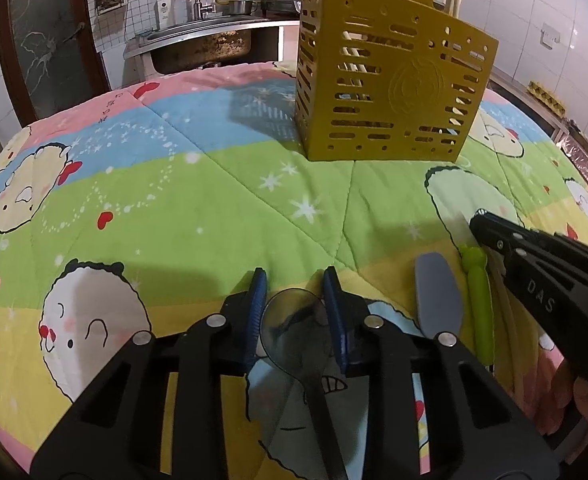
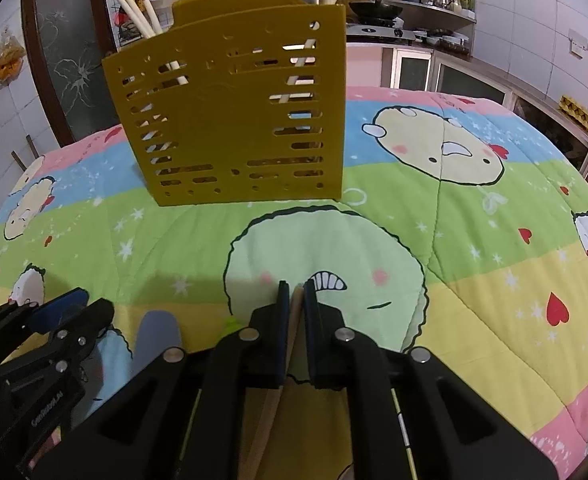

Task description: Organize utensils

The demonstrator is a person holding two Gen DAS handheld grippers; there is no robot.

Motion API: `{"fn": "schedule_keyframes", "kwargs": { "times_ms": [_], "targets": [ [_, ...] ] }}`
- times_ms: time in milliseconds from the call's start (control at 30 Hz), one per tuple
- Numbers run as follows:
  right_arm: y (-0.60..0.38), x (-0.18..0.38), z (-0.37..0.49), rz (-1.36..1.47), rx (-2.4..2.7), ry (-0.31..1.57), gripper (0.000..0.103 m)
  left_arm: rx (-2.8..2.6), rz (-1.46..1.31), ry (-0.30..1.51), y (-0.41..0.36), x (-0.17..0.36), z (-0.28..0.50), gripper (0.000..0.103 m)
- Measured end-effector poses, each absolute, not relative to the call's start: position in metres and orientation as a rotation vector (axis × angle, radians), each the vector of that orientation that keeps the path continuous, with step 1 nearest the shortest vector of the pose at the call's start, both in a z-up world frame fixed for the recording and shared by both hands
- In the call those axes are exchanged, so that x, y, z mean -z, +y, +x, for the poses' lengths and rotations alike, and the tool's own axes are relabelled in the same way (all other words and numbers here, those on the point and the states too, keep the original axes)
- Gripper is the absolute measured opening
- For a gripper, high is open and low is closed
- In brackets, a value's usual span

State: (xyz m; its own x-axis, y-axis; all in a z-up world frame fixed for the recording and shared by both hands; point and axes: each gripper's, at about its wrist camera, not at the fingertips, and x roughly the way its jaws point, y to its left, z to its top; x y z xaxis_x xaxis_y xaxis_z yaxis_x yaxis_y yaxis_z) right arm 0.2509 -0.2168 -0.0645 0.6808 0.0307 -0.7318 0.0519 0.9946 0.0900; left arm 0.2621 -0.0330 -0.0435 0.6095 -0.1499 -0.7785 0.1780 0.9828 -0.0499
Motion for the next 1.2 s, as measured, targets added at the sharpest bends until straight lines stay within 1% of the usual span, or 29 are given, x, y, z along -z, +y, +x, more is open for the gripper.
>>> {"fn": "schedule_keyframes", "kwargs": {
  "times_ms": [67, 133, 200, 400, 467, 500, 533, 600, 800, 867, 933, 1000, 1200],
  "targets": [
    [-0.217, 0.062, 0.25, 0.11, 0.01, 0.814, 0.007, 0.194, 0.021, 0.891, -0.031, 0.042, 0.264, 0.021],
    [-0.217, 0.061, 0.248, 0.117, 0.008, 0.806, 0.007, 0.201, 0.012, 0.88, -0.029, 0.038, 0.264, 0.012],
    [-0.217, 0.058, 0.246, 0.123, 0.008, 0.794, 0.007, 0.204, 0.01, 0.872, -0.028, 0.037, 0.264, 0.006],
    [-0.218, 0.056, 0.242, 0.126, 0.005, 0.787, 0.006, 0.206, 0.016, 0.893, -0.025, 0.038, 0.267, 0.007],
    [-0.219, 0.056, 0.242, 0.127, 0.005, 0.787, 0.006, 0.193, -0.005, 0.884, -0.019, 0.034, 0.265, 0.012],
    [-0.22, 0.055, 0.241, 0.132, 0.004, 0.787, 0.007, 0.187, -0.002, 0.877, -0.017, 0.032, 0.265, 0.023],
    [-0.221, 0.056, 0.242, 0.135, 0.004, 0.787, 0.007, 0.176, 0.001, 0.871, -0.014, 0.031, 0.265, 0.04],
    [-0.223, 0.056, 0.242, 0.141, 0.004, 0.786, 0.007, 0.145, -0.006, 0.854, -0.009, 0.029, 0.265, 0.053],
    [-0.23, 0.058, 0.242, 0.16, 0.004, 0.794, 0.007, 0.138, -0.021, 0.935, -0.005, 0.037, 0.269, 0.054],
    [-0.231, 0.058, 0.242, 0.163, 0.005, 0.792, 0.007, 0.133, -0.022, 0.946, -0.007, 0.039, 0.266, 0.058],
    [-0.232, 0.057, 0.242, 0.165, 0.004, 0.792, 0.007, 0.106, -0.02, 0.939, -0.009, 0.037, 0.261, 0.067],
    [-0.231, 0.058, 0.242, 0.163, 0.005, 0.792, 0.007, 0.097, -0.029, 0.936, -0.011, 0.037, 0.257, 0.071],
    [-0.231, 0.06, 0.242, 0.139, 0.014, 0.813, 0.007, 0.071, -0.015, 0.957, -0.017, 0.043, 0.253, 0.072]
  ]
}}
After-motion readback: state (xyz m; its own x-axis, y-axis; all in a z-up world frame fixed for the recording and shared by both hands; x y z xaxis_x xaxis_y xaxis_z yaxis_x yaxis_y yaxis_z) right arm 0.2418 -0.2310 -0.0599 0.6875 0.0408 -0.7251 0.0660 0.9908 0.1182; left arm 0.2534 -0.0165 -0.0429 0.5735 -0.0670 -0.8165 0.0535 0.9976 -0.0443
